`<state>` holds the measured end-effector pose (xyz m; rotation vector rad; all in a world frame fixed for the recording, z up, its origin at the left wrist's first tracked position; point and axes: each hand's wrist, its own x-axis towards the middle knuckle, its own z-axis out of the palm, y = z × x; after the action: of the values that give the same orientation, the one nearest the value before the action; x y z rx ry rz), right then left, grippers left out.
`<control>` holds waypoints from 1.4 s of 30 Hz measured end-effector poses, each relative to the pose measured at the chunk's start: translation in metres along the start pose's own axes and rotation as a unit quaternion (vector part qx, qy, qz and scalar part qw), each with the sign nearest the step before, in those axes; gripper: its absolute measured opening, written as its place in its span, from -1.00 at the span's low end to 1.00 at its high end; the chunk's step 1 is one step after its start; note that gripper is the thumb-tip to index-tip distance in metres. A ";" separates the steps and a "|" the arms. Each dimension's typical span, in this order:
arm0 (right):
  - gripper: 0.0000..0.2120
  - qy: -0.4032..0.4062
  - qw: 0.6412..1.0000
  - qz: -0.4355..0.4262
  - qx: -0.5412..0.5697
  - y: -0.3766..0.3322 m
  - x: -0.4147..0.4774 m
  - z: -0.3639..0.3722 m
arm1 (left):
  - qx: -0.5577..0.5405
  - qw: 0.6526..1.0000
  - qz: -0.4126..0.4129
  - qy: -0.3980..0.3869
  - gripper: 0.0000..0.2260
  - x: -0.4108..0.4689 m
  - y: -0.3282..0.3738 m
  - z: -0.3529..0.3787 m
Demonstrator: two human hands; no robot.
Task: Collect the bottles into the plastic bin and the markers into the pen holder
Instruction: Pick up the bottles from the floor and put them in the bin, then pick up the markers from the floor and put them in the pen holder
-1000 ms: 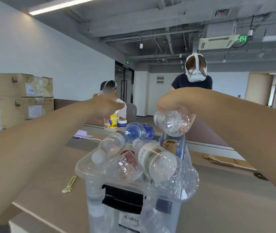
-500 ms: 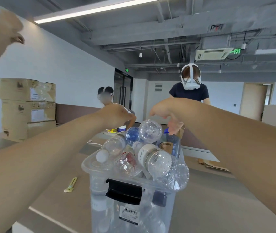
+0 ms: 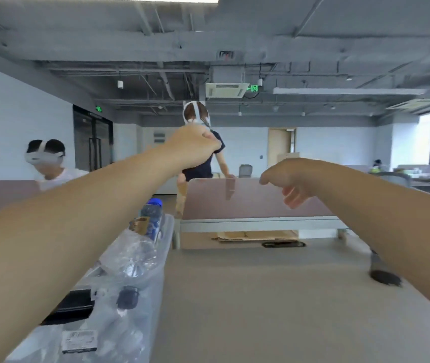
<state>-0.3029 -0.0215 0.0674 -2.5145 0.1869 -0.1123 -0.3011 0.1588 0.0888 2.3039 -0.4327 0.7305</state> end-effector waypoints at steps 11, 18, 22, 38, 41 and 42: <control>-0.70 0.149 0.919 0.358 0.070 0.334 -0.145 -0.085 | -0.116 0.926 0.214 -0.287 -0.82 -0.069 0.213 0.266; -0.52 0.190 0.802 0.550 0.132 0.498 -0.258 -0.054 | -0.110 0.843 0.294 -0.437 -0.76 -0.176 0.288 0.412; -0.77 0.203 0.750 0.608 0.160 0.576 -0.302 -0.011 | -0.094 0.788 0.321 -0.517 -0.90 -0.248 0.306 0.508; -0.85 0.141 0.651 0.710 0.229 0.842 -0.336 0.167 | 0.038 0.707 0.184 -0.681 -0.73 -0.434 0.271 0.842; -0.84 0.150 0.692 0.677 0.202 0.892 -0.326 0.203 | 0.073 0.725 0.145 -0.670 -0.71 -0.464 0.243 0.891; -0.84 0.142 0.699 0.671 0.200 0.903 -0.326 0.221 | 0.092 0.726 0.134 -0.668 -0.68 -0.475 0.233 0.907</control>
<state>-0.6949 -0.5707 -0.6508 -1.3769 1.8064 0.0646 -0.4403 -0.5823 -0.6418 2.6077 -1.3630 -1.0156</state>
